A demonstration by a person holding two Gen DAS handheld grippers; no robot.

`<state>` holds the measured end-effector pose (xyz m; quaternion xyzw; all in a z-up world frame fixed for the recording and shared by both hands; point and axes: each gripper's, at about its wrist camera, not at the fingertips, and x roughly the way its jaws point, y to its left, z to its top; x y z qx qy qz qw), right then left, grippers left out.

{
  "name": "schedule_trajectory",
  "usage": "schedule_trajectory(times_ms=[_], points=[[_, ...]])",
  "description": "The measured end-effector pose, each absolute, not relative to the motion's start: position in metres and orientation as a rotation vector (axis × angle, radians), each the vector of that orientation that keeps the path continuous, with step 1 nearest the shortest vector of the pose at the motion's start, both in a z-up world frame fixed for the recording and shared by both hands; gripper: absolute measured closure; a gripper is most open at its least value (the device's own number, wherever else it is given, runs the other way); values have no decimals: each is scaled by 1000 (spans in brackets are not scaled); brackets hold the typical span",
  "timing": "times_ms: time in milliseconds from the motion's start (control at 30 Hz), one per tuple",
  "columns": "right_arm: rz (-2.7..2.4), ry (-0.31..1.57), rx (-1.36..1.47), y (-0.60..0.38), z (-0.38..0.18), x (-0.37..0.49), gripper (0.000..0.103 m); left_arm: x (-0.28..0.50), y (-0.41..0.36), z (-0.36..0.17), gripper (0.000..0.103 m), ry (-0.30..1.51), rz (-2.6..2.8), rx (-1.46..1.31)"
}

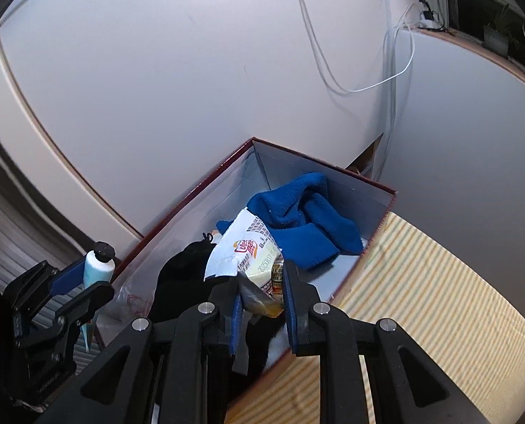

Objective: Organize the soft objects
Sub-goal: 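Carry the tube with the left tool while the right tool carries the wrapper to the shoebox, then open both tools to drop the tube and wrapper into the shoebox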

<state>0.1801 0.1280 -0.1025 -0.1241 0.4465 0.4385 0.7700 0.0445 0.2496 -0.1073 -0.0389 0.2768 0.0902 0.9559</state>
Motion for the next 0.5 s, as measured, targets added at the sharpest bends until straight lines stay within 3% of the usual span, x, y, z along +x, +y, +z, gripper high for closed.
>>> schedule_trajectory(times_ms=[100, 300, 500], points=[[934, 963, -283, 133, -106, 183, 82, 46, 250, -108, 76, 563, 194, -74], [914, 947, -263, 130, -107, 187, 53, 43, 248, -107, 76, 553, 210, -88], [914, 947, -261, 126, -104, 187, 51, 41, 250, -108, 69, 558, 214, -107]])
